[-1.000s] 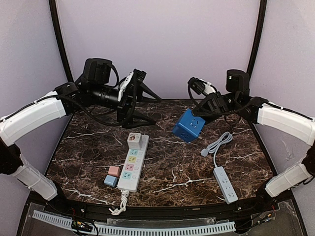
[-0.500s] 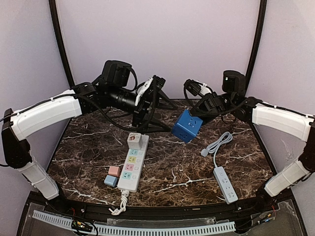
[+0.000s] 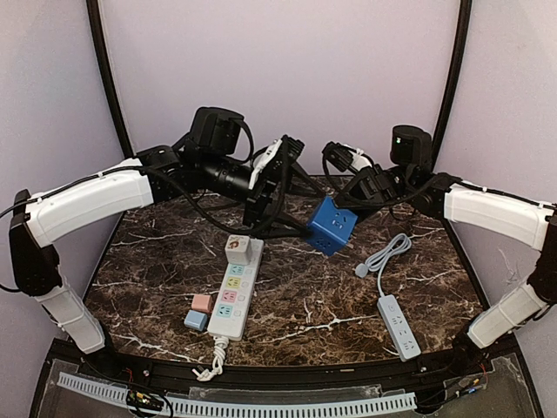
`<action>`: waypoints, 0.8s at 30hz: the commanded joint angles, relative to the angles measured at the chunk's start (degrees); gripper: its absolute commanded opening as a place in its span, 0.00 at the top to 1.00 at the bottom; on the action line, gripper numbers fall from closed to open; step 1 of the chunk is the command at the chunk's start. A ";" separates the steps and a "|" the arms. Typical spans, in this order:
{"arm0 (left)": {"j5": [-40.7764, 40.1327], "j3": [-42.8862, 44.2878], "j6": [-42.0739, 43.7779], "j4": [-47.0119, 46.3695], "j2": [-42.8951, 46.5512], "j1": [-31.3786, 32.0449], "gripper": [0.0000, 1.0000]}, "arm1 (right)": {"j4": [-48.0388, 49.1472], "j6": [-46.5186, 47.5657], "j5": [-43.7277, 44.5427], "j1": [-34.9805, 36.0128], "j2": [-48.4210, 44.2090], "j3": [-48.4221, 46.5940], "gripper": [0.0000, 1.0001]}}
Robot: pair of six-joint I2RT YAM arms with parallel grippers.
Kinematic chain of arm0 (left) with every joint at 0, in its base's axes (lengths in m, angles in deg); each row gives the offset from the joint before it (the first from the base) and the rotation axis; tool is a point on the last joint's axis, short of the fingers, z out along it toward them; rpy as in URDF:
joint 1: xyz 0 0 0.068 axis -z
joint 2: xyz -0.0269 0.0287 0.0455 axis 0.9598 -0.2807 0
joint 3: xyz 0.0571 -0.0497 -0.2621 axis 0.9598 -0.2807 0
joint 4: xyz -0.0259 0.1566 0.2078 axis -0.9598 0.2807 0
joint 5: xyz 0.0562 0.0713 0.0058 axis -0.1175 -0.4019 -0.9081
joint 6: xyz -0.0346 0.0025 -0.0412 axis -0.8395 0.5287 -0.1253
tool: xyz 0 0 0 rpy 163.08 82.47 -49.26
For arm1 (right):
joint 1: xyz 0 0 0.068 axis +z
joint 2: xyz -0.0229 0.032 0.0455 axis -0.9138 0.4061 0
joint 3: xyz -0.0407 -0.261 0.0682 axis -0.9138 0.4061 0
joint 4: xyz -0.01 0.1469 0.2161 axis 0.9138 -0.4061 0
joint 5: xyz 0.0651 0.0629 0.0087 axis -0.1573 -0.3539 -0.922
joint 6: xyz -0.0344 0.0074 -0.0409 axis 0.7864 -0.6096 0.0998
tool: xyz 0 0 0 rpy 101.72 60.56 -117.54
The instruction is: Insert the plug
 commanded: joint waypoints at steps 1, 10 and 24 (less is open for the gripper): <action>1.70 1.96 -0.89 0.22 -0.80 0.57 0.15 | 2.73 -0.20 -3.87 0.64 0.30 -0.58 1.00; 3.41 3.47 -1.17 0.50 -2.17 0.69 0.15 | 2.89 -0.15 -4.40 0.65 1.21 -1.31 1.00; 2.87 4.80 2.34 5.44 -3.14 1.42 0.19 | 3.06 -0.16 -6.03 0.61 2.43 -2.69 1.00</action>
